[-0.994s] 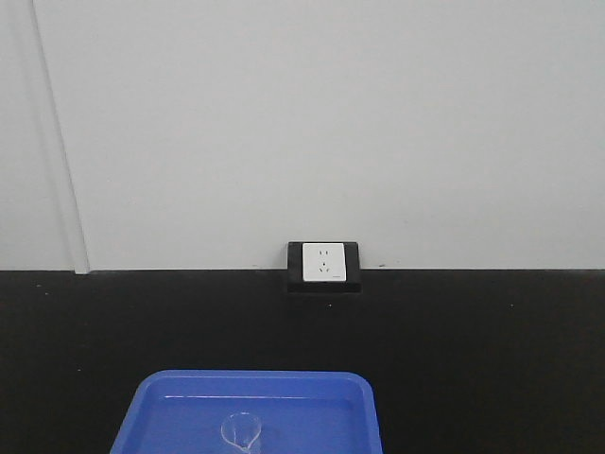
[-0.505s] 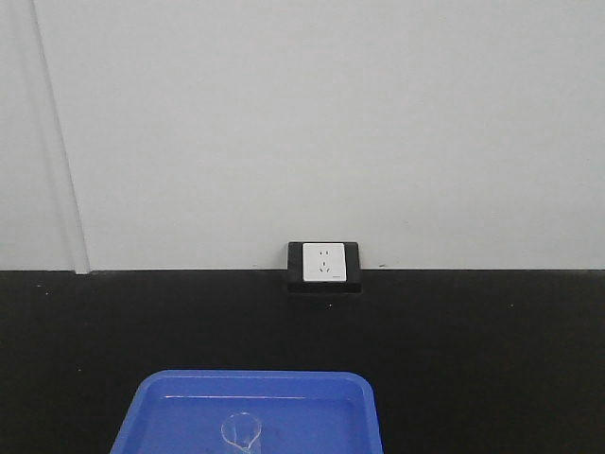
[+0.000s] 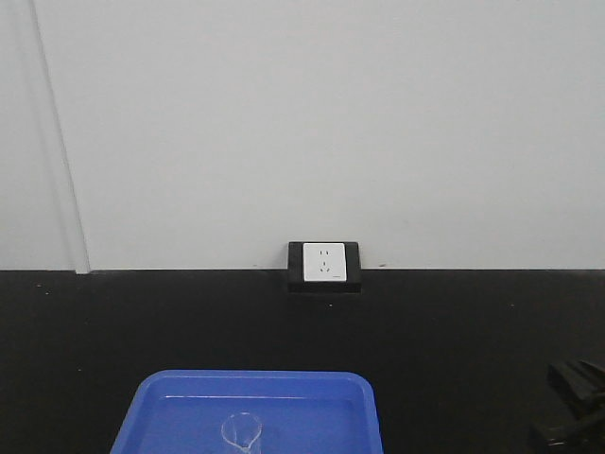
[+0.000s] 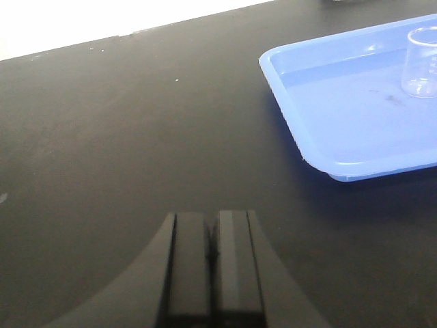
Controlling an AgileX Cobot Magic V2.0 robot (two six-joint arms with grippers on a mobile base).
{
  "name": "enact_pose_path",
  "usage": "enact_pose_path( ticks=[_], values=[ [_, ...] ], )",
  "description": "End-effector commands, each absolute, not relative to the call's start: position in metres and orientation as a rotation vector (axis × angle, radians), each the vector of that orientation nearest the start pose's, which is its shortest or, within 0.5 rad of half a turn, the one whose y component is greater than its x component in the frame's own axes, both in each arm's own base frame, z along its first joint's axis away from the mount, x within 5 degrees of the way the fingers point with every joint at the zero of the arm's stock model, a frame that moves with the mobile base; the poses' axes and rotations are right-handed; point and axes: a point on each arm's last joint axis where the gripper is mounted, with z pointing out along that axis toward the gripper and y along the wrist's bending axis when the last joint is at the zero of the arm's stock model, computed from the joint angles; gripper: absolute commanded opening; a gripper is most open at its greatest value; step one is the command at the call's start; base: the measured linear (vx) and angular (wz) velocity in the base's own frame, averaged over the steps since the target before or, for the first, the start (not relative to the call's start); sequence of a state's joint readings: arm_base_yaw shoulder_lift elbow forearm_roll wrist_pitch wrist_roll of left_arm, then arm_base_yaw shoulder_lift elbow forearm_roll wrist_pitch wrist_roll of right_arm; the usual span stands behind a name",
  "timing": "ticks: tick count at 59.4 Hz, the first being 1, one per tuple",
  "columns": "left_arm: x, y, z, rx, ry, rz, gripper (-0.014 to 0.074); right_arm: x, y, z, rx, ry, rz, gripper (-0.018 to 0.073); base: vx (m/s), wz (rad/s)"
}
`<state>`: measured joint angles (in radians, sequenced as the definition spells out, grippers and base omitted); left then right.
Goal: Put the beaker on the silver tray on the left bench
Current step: 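Move the right gripper toward the glass beaker in the blue tray, then lower the open right gripper around the glass beaker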
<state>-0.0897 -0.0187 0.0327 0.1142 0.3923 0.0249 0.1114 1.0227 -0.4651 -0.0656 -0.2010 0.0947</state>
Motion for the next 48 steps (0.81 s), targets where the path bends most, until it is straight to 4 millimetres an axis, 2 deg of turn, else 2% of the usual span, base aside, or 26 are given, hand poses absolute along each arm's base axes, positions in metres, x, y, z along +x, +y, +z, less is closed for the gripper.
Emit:
enact_pose_path(
  ticks=[1,5,13,19,23,29,33,41,48],
  values=[
    [0.054,-0.002,0.169,0.182,1.809,0.056,0.0001,0.214,0.025,0.282,-0.092,1.729,0.115,0.0130,0.00,0.00],
    [0.054,-0.002,0.169,0.182,1.809,0.056,0.0001,0.216,0.026,0.276,-0.092,1.771,0.112,0.0216,0.00,0.00],
    [0.054,-0.002,0.169,0.182,1.809,0.056,0.0001,0.221,0.026,0.267,-0.095,1.825,0.108,0.0471,0.00,0.00],
    [0.054,-0.002,0.169,0.182,1.809,0.056,0.0001,0.223,0.026,0.265,-0.104,1.816,0.103,0.0640,0.00,0.00],
    [0.054,-0.002,0.169,0.182,1.809,0.056,0.0001,0.224,0.027,0.267,-0.088,1.792,0.117,0.0720,0.00,0.00],
    [0.054,-0.002,0.169,0.182,1.809,0.056,0.0001,0.227,0.032,0.270,-0.042,1.746,0.192,0.0726,0.00,0.00],
    [0.054,-0.002,0.169,0.182,1.809,0.056,0.0001,0.229,0.043,0.266,-0.099,1.741,0.232,0.0722,0.00,0.00],
    [0.054,-0.002,0.169,0.182,1.809,0.056,0.0001,0.237,0.089,0.242,-0.392,1.737,0.321,0.0706,0.00,0.00],
    [0.054,-0.002,0.169,0.182,1.809,0.056,0.0001,0.244,0.126,0.219,-0.495,1.671,0.457,0.0692,0.00,0.00]
  ],
)
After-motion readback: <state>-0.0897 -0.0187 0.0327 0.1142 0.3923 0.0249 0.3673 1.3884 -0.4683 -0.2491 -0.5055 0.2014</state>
